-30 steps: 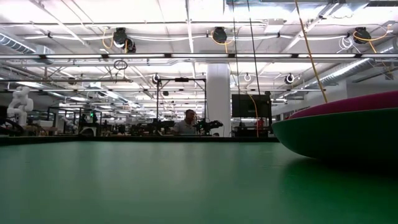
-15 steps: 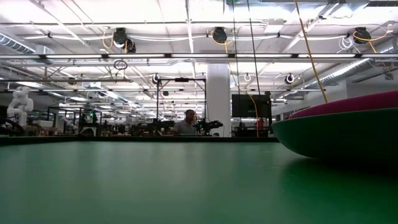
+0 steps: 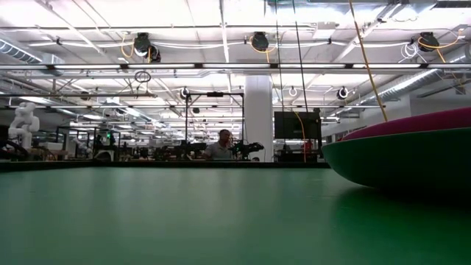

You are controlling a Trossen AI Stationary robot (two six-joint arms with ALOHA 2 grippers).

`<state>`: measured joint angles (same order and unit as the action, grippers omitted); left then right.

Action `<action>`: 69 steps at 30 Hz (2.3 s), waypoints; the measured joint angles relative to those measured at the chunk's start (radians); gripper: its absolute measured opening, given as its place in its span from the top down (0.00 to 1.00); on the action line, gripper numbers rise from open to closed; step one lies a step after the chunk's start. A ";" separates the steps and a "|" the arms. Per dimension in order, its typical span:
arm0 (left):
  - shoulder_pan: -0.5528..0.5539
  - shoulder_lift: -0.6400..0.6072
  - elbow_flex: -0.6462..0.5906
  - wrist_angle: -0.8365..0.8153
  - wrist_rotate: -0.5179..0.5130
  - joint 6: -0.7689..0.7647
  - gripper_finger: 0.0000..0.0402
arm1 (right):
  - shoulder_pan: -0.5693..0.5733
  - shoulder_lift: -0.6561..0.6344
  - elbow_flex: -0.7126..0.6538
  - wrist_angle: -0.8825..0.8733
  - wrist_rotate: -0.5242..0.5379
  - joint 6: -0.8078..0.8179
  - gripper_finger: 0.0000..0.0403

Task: Stack plastic plates
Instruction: Stack the blue plate on top of pink plate

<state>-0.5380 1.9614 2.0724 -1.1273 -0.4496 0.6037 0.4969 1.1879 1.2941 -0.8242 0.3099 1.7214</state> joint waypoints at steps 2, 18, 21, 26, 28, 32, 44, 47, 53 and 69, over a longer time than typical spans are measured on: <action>0.007 0.000 0.000 0.024 0.000 0.015 0.99 | -0.004 0.010 0.000 -0.001 0.000 -0.004 0.61; 0.024 0.000 0.000 0.046 0.000 0.020 0.99 | -0.013 0.075 0.000 0.027 0.000 -0.043 0.80; 0.028 0.000 0.000 0.052 0.005 -0.059 0.97 | -0.013 0.070 0.000 0.029 0.001 -0.056 0.88; 0.030 0.000 0.000 0.114 -0.001 -0.117 0.85 | -0.014 0.067 0.000 0.026 0.004 -0.068 0.98; 0.028 0.000 0.000 0.149 -0.015 -0.125 0.79 | -0.014 0.065 0.000 0.027 0.003 -0.082 0.99; 0.029 0.000 0.000 0.200 -0.022 -0.173 0.66 | -0.013 0.050 0.000 0.014 0.003 -0.089 0.98; 0.044 0.000 0.000 0.311 -0.076 -0.386 0.39 | -0.013 -0.097 0.000 -0.141 0.081 -0.088 1.00; 0.052 0.000 0.000 0.346 -0.076 -0.484 0.39 | -0.012 -0.127 0.000 -0.204 0.080 -0.093 1.00; 0.062 0.000 0.000 0.336 -0.048 -0.816 0.39 | 0.001 -0.143 0.000 -0.320 -0.004 -0.137 1.00; 0.096 0.000 0.000 0.317 -0.076 -1.061 0.39 | 0.073 -0.096 -0.245 -0.233 -0.257 -0.216 1.00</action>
<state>-0.4415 1.9617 2.0724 -0.8104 -0.5251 -0.4574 0.5702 1.0920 1.0493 -1.0575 0.0526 1.5059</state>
